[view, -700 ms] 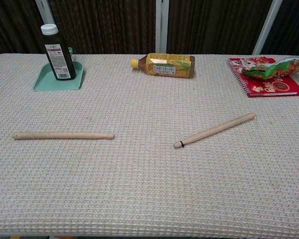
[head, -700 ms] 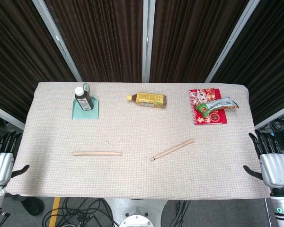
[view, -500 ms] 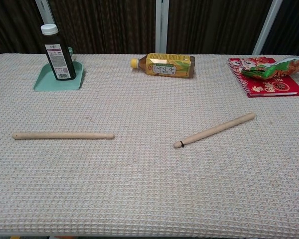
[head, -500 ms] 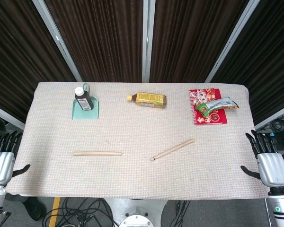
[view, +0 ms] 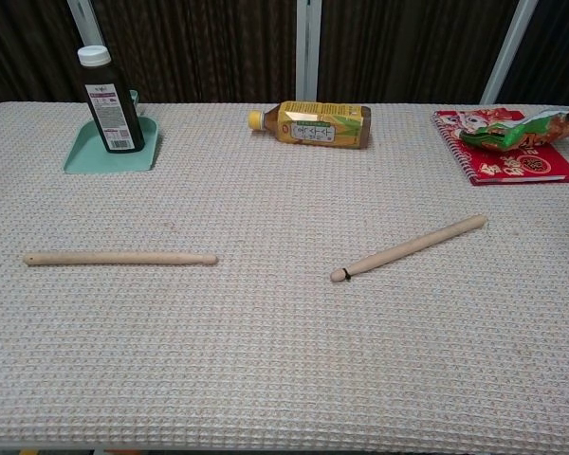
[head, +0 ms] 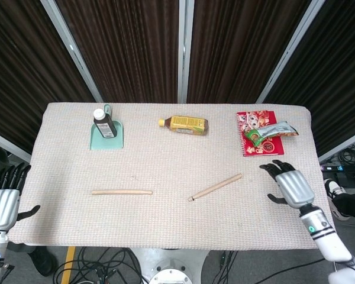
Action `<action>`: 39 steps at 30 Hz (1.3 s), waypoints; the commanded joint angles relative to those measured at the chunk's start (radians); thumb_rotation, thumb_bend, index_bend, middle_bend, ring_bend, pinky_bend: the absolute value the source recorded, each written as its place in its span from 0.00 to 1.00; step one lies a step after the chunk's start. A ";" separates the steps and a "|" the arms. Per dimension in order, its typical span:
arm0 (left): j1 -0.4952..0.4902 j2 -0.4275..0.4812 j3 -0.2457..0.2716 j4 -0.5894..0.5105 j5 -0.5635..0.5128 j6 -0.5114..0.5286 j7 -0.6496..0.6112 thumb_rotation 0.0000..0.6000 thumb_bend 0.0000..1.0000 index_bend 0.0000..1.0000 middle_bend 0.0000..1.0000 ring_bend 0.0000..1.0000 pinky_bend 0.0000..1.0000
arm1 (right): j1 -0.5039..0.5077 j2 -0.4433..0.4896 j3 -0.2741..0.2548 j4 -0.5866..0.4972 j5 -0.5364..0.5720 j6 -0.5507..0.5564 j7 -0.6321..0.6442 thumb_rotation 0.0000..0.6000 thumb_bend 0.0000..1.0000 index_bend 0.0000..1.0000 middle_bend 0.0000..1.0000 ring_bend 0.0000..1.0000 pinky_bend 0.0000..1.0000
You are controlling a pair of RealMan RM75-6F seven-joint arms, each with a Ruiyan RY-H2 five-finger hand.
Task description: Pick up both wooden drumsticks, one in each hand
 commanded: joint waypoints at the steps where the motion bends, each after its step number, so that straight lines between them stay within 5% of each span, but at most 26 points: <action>1: 0.000 0.004 0.001 -0.002 -0.004 -0.006 -0.004 1.00 0.00 0.05 0.02 0.00 0.03 | 0.142 -0.144 0.028 0.154 0.024 -0.147 -0.059 1.00 0.10 0.28 0.29 0.17 0.26; 9: -0.005 0.010 -0.002 -0.001 -0.021 -0.025 -0.022 1.00 0.00 0.05 0.02 0.00 0.03 | 0.240 -0.344 0.003 0.382 0.004 -0.201 -0.075 1.00 0.10 0.38 0.37 0.22 0.29; 18: -0.007 0.007 -0.002 0.009 -0.029 -0.036 -0.040 1.00 0.00 0.05 0.02 0.00 0.03 | 0.260 -0.436 -0.045 0.526 -0.022 -0.184 -0.025 1.00 0.15 0.45 0.44 0.26 0.31; 39: -0.004 -0.006 0.002 0.037 -0.033 -0.041 -0.062 1.00 0.00 0.05 0.02 0.00 0.03 | 0.283 -0.467 -0.084 0.580 -0.017 -0.176 -0.014 1.00 0.25 0.50 0.50 0.31 0.31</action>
